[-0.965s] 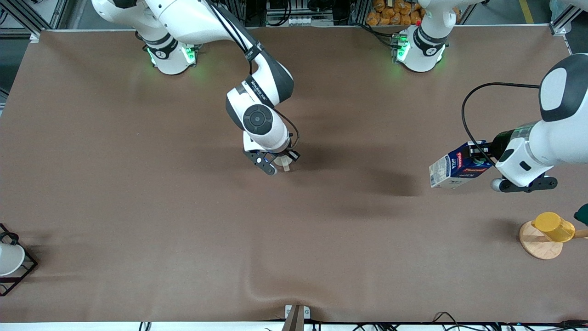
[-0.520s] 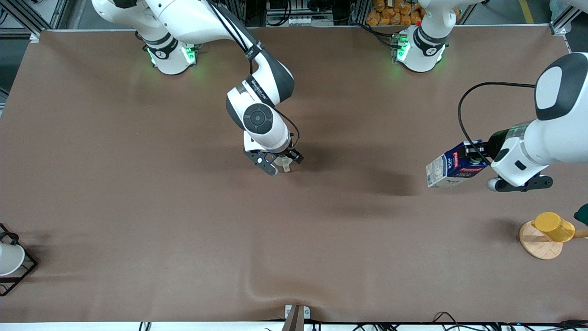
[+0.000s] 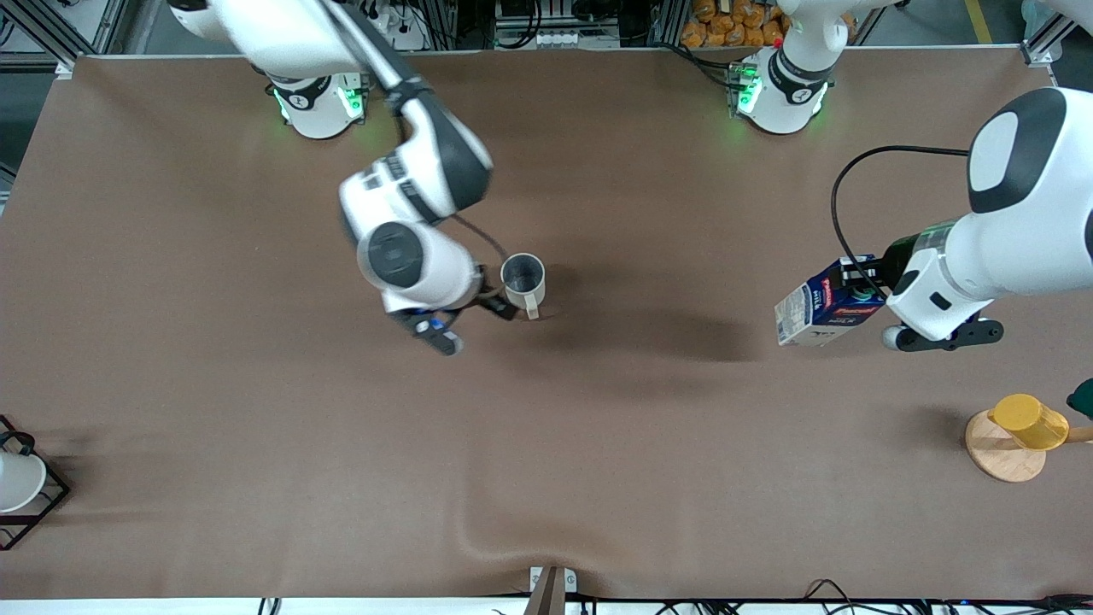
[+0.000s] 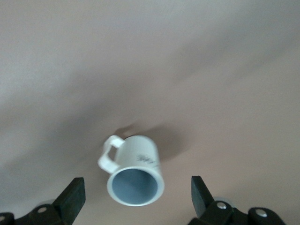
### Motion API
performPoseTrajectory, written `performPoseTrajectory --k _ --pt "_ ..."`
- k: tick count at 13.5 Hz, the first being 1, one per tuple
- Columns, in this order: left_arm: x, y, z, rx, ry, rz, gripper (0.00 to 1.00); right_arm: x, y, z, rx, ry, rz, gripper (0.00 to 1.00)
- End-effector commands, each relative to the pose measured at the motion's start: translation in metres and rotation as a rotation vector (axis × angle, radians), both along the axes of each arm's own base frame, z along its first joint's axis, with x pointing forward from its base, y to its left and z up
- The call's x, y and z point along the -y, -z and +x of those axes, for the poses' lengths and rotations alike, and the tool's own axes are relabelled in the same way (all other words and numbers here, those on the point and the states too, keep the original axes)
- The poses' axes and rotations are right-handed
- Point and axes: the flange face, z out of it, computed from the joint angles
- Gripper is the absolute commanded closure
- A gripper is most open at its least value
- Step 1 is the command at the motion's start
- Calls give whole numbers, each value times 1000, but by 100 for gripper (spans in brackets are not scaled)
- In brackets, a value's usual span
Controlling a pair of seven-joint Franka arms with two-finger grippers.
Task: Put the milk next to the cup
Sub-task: 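Carry the mug to the table middle with the right gripper and release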
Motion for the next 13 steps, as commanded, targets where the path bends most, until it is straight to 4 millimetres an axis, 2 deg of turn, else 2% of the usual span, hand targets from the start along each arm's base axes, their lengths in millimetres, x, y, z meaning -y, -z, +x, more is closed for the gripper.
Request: performPoseTrajectory --k 1,5,6,7,10,13 --pt "16 -10 -8 -9 -29 -12 100 60 -20 9 -28 -134 51 0" --pt "37 -18 -14 1 -39 -11 100 191 -30 26 21 -287 107 0" --pt "43 -27 -15 15 -43 -13 100 215 -31 27 33 -325 112 0" --pt "49 -36 -19 26 -59 -10 100 235 -32 25 41 -344 124 0" --pt "95 -55 -43 43 -53 -3 100 293 -36 10 48 -402 140 0" --pt "156 -56 -77 0 -82 27 100 343 -53 5 88 -458 148 0"
